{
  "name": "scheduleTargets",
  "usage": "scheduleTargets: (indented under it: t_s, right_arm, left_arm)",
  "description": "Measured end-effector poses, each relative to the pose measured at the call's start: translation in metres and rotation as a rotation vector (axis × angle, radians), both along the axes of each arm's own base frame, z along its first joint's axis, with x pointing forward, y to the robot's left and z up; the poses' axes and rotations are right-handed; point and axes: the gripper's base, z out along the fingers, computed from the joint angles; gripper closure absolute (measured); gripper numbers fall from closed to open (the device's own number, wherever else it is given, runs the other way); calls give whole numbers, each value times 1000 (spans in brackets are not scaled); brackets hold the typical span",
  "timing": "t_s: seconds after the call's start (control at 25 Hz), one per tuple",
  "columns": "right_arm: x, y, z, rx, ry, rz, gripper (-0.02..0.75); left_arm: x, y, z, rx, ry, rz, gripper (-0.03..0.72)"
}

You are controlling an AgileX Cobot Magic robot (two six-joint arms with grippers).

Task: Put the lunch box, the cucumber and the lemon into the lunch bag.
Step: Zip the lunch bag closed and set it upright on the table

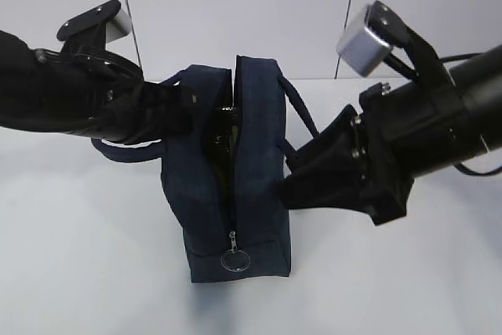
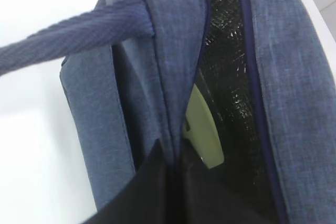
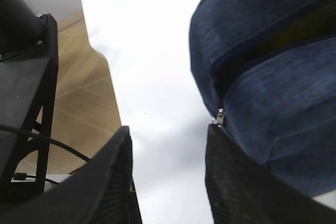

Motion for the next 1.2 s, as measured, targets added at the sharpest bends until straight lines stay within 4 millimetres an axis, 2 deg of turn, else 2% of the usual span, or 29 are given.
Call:
scheduleTargets:
  t_s: [0.24,0.44,0.68,0.96,1.2]
  right_arm:
    - [-22,-2,-30,87,-8,47,410]
    - [-28,-4,-47,117,-72,44,410]
    - [-16,1,-75,108,-62,55,410]
    - [-9,8,-105,110,-189,225,410]
    - [0,10,-121,128,-207,197,410]
  left_arm:
    - [0,0,0,0,0,0,691]
    - [0,0,0,0,0,0,691]
    - [0,0,0,0,0,0,691]
    - [0,0,0,1,-1,-1,691]
    - [0,0,0,1,-1,-1,691]
